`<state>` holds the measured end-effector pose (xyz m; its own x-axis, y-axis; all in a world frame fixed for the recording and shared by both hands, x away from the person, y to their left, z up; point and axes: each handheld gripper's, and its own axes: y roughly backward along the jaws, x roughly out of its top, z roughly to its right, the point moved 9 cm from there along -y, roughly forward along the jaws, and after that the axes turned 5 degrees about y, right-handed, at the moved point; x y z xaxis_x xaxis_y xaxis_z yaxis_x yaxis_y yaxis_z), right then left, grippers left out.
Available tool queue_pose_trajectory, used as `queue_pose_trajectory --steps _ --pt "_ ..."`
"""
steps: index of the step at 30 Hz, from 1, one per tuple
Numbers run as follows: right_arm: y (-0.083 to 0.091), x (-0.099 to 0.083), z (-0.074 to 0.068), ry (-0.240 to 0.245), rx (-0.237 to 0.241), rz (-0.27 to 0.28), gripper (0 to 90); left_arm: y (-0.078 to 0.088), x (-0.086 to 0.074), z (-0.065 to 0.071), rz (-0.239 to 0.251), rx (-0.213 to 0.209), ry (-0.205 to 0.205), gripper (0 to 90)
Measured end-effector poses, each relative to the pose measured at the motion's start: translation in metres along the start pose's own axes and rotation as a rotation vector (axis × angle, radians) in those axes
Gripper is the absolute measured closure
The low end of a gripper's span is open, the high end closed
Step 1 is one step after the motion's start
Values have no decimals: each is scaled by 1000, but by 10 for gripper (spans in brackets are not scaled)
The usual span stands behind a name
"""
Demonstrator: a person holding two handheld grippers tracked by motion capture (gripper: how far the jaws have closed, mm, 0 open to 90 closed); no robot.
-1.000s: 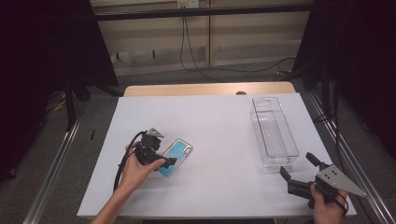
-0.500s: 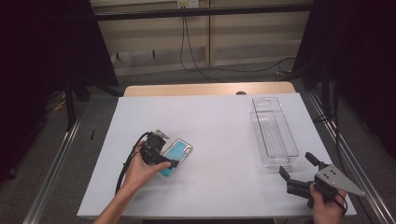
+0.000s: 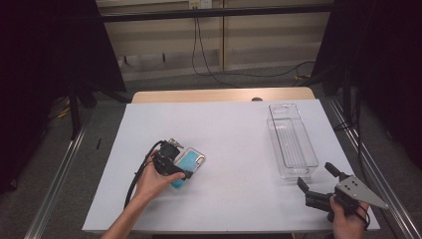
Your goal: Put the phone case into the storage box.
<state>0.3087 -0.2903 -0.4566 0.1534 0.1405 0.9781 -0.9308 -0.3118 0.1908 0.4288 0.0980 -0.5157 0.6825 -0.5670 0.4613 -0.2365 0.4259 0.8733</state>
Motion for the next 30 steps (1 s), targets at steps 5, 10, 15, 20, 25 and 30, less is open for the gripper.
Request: queue_pose_trajectory --steps 5,10,15,20,25,30 --pt "0 0 0 3 3 2 0 -1 0 0 -10 28 -23 49" --pt "1 0 0 3 4 4 0 -5 0 2 -7 66 -41 46" --pt "1 0 0 5 6 4 0 -7 0 3 -3 83 -35 38" --pt "1 1 -1 7 6 4 0 -7 0 3 0 92 -33 47" --pt "1 1 -1 9 6 5 0 -5 -1 5 1 92 -42 99" --pt "1 1 -1 10 8 4 0 -4 0 6 5 92 -38 157"
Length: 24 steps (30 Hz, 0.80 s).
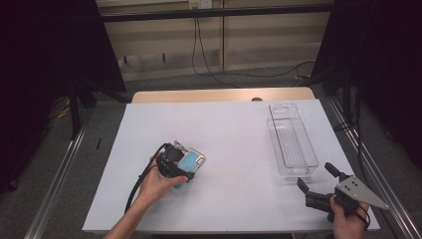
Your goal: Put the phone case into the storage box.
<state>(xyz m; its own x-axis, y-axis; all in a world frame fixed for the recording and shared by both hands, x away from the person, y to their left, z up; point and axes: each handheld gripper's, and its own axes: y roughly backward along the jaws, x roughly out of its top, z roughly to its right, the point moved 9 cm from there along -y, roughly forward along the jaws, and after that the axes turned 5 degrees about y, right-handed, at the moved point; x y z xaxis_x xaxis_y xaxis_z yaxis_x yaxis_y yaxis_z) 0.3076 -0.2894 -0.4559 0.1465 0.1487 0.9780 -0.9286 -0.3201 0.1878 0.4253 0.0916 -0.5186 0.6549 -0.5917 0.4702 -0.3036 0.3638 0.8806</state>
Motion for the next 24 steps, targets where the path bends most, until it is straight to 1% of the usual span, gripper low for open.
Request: queue_pose_trajectory --steps 5,7,8,10,12,13,18,20,24 --pt "0 0 0 -2 1 0 0 1 1 0 -9 -2 9 165" --pt "0 0 0 -2 1 0 0 1 1 0 -7 -8 2 167" --pt "0 0 0 -2 -1 1 0 1 1 0 -8 -10 7 168" --pt "0 0 1 -3 -1 0 0 2 2 -1 -15 -4 2 169" --pt "0 0 1 -4 -1 1 0 2 2 0 -12 -12 9 170" --pt "0 0 0 -4 -1 1 0 2 2 -1 -10 -7 7 170" --pt "0 0 0 -4 0 1 0 3 2 -1 -1 -16 12 170" --pt "0 0 0 -4 0 1 0 3 3 -2 4 -13 11 170" --pt "0 0 0 -6 -1 1 0 4 2 -2 2 -29 16 170"
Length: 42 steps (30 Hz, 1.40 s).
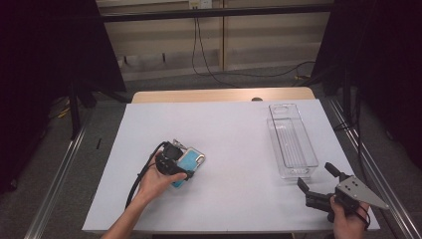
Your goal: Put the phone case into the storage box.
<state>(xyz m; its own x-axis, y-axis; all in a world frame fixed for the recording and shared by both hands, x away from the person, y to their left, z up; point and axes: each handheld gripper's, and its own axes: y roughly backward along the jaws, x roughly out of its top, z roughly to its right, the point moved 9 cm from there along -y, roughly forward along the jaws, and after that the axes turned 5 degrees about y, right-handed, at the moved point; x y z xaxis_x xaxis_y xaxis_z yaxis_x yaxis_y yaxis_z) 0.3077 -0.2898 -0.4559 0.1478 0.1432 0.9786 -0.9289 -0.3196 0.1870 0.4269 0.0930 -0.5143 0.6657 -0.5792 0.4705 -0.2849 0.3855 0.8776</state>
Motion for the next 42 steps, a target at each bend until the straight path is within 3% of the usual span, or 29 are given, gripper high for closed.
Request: queue_pose_trajectory --steps 6,17,25,33,42 --pt "0 0 0 -1 0 -1 0 7 4 -2 44 6 15 170" --pt "0 0 0 -1 0 -1 0 22 9 -12 134 57 62 169" --pt "1 0 0 1 1 3 0 36 13 -11 209 78 31 169" --pt "2 0 0 4 -1 3 0 38 12 -1 228 106 -16 170" --pt "2 1 -2 -1 4 5 0 40 10 10 237 78 -29 169"
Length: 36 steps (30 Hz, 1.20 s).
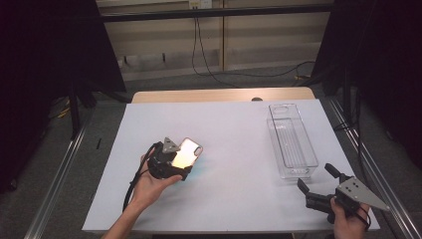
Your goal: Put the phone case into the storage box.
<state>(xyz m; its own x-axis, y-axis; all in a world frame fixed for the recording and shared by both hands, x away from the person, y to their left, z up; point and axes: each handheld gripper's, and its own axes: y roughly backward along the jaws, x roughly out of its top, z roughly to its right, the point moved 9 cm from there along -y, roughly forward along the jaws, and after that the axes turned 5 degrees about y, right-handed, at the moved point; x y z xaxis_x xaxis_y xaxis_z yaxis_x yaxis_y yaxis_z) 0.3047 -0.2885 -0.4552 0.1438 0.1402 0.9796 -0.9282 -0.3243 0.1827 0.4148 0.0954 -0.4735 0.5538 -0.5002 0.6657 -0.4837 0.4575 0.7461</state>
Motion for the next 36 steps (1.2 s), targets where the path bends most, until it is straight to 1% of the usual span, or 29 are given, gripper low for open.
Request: queue_pose_trajectory --steps 3,4,7,10,12,14,20,21,25,27,30,36 --pt "0 0 -1 -1 2 2 0 1 1 3 7 2 -1 170" --pt "0 0 -1 -1 1 3 0 1 1 4 12 2 -8 170" --pt "0 1 -2 -1 -2 5 0 2 2 10 35 9 -13 170" --pt "0 2 -3 8 0 0 0 3 4 18 43 -2 -33 170" --pt "-1 3 -5 11 4 -2 0 2 5 23 46 -12 -35 170" --pt "-3 4 -7 17 9 -3 0 2 6 28 49 -19 -46 170" --pt "-10 7 -20 22 40 -18 0 2 8 38 62 -28 -53 169" --pt "-11 8 -23 18 45 -19 0 3 8 39 68 -23 -55 169" --pt "-16 12 -30 11 48 -27 0 2 8 46 66 -33 -64 170" --pt "-19 13 -35 1 57 -32 0 2 9 47 74 -27 -63 169" --pt "-23 15 -42 5 74 -45 0 1 10 51 89 -25 -59 169" --pt "-33 21 -58 27 111 -68 0 2 13 60 105 -26 -75 169"
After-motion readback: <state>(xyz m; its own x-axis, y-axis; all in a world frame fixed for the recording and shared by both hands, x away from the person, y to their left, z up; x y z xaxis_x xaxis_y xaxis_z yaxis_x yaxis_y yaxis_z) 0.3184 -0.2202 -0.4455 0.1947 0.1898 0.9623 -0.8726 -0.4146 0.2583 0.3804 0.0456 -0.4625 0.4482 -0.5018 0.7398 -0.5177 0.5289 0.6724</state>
